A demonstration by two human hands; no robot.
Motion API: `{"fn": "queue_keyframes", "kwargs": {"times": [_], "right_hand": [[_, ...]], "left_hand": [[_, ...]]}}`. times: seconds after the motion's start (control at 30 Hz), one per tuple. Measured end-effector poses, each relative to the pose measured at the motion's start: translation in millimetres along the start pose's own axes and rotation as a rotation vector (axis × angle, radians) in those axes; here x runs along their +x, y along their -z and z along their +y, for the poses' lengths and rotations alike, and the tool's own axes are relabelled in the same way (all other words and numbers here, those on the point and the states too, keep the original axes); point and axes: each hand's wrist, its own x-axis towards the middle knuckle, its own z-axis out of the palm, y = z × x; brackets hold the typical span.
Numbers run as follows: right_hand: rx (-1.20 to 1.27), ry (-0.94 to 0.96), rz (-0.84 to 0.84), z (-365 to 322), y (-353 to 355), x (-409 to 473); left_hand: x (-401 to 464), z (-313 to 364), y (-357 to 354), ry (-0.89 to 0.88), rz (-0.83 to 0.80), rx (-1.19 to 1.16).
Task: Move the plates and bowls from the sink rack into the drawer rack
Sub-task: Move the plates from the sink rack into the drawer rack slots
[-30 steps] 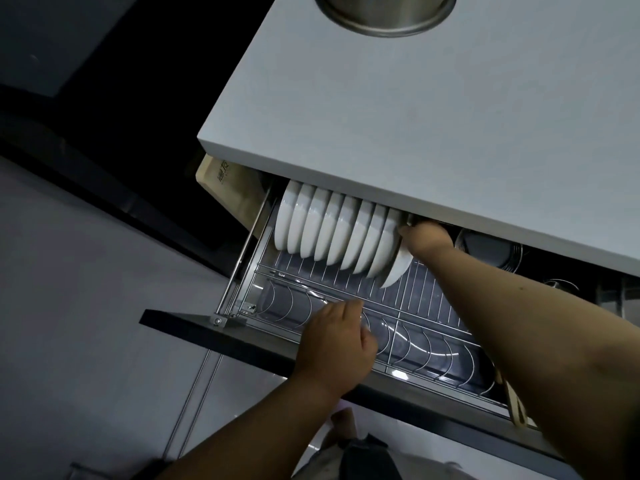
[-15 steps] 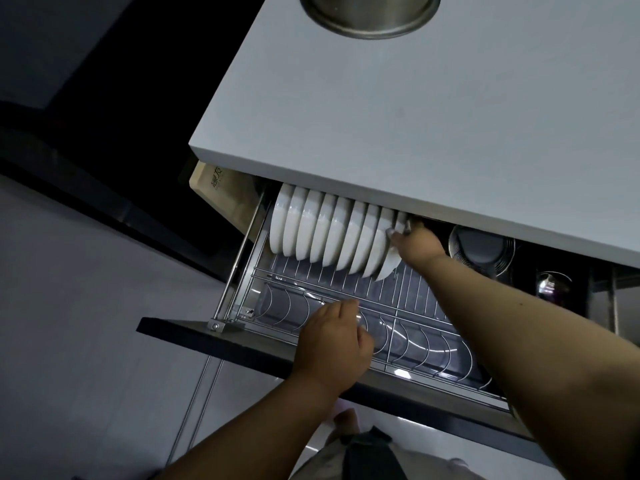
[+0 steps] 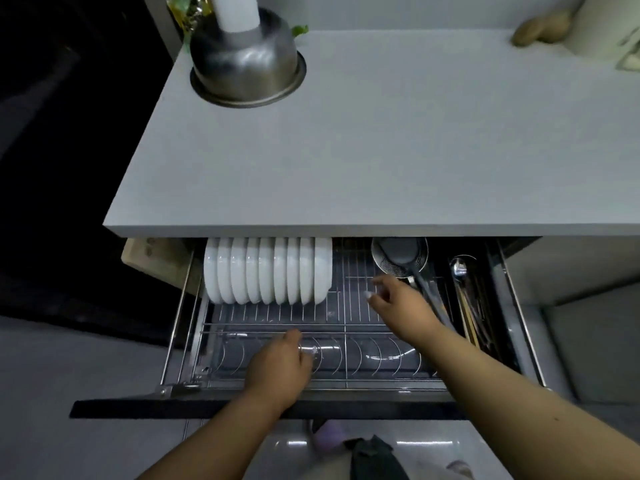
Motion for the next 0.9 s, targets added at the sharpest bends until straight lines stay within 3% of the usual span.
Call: {"fn": "queue_keyframes", "kwargs": {"times": [0.2, 0.6, 0.9], "right_hand": [[-0.004, -0.022, 0.169, 43, 62, -45], [0.120, -0.205, 0.447, 181, 176, -156], [0.226, -0.349, 0.625, 302, 259, -244]], "left_hand": [[19, 72, -14, -0.161, -0.148, 0.061], [5, 271, -62, -0.490, -0.184, 0.130], [-34, 433, -142, -0.733, -0.170, 0.126]]}}
